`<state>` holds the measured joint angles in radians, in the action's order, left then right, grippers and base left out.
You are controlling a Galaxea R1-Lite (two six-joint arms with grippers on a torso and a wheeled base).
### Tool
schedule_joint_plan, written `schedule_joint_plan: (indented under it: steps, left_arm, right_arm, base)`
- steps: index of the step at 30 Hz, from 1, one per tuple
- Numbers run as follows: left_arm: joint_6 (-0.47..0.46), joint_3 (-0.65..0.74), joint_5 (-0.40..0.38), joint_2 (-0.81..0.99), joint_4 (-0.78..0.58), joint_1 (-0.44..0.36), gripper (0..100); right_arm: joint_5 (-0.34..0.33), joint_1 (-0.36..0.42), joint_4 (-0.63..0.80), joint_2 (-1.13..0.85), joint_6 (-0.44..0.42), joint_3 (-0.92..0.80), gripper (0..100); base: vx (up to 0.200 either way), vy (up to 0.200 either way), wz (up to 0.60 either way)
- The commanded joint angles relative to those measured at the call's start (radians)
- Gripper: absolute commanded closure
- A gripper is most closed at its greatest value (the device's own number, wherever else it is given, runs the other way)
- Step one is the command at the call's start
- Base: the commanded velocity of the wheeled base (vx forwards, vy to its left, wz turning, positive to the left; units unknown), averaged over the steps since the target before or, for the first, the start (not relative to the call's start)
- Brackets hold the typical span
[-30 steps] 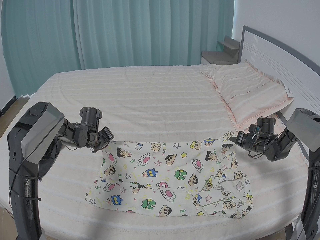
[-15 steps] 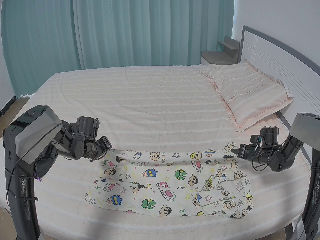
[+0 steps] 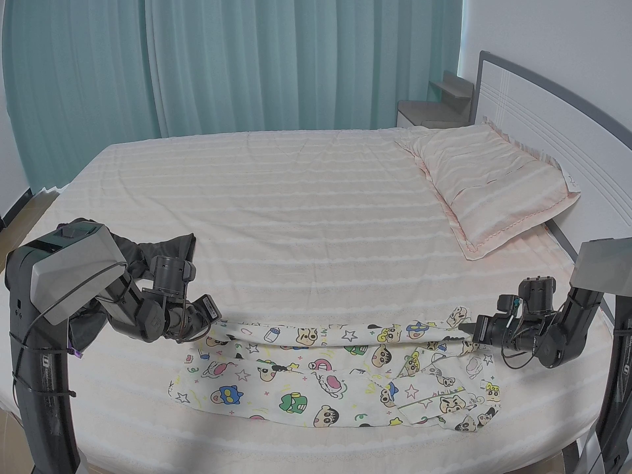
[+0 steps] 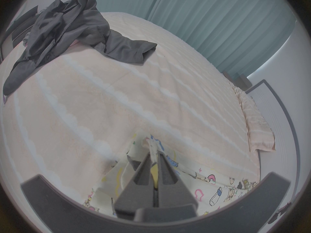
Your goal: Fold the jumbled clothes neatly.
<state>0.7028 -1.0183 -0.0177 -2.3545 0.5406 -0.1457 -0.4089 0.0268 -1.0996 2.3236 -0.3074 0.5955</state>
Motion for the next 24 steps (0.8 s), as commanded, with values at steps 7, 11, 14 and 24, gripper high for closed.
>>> schedule_joint_plan:
  steps: [7, 11, 14, 24]
  left_arm:
    - [-0.074, 0.103, -0.010, -0.006, 0.036, -0.009, 100]
    - [-0.080, 0.122, -0.010, -0.002, 0.038, -0.011, 100]
    - [-0.080, 0.141, -0.010, 0.001, 0.038, -0.009, 100]
    - [-0.128, 0.193, -0.011, 0.018, 0.038, -0.009, 0]
  right_arm:
    - [-0.013, 0.001, -0.125, 0.053, 0.018, -0.137, 100]
    - [-0.014, 0.002, -0.129, 0.045, 0.018, -0.160, 100]
    - [-0.014, 0.004, -0.141, 0.043, 0.022, -0.178, 100]
    - [-0.014, 0.001, -0.148, 0.042, 0.057, -0.215, 0]
  base:
    - [0.000, 0.000, 0.00]
    - [0.000, 0.000, 0.00]
    - [0.000, 0.000, 0.00]
    - [0.000, 0.000, 0.00]
